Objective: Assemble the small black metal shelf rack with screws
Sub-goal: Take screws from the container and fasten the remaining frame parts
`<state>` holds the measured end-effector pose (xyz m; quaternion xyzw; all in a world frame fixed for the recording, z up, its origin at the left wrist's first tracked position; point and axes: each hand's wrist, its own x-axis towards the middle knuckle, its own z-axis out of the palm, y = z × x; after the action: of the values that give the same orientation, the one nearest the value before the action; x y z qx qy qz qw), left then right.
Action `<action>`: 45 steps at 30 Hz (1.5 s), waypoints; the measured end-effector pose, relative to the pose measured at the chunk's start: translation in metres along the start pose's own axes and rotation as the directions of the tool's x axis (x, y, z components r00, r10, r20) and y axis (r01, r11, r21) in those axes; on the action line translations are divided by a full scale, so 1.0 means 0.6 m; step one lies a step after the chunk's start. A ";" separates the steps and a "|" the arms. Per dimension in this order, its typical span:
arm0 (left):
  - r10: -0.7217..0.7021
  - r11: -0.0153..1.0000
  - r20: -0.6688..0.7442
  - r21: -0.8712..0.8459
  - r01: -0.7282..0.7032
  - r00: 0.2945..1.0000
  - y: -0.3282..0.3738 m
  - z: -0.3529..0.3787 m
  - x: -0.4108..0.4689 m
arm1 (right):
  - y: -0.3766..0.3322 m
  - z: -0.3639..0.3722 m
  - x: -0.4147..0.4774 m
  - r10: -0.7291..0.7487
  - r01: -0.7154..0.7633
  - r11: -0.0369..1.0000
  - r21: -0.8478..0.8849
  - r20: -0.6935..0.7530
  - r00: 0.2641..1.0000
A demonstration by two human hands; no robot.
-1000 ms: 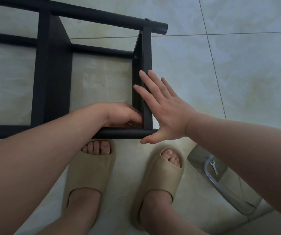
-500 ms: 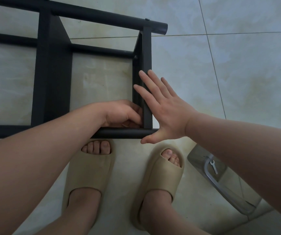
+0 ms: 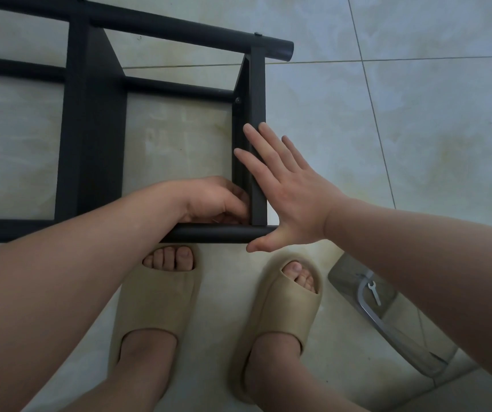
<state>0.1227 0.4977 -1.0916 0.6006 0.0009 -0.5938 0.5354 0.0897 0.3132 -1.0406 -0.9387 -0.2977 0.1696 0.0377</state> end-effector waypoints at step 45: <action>0.025 1.000 0.022 -0.018 -0.025 0.999 0.005 0.000 -0.003 | 0.000 0.000 0.000 -0.001 0.001 1.000 0.024 0.011 1.000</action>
<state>0.1241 0.4977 -1.0883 0.5891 -0.0072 -0.5938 0.5480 0.0899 0.3133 -1.0407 -0.9371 -0.2964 0.1784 0.0472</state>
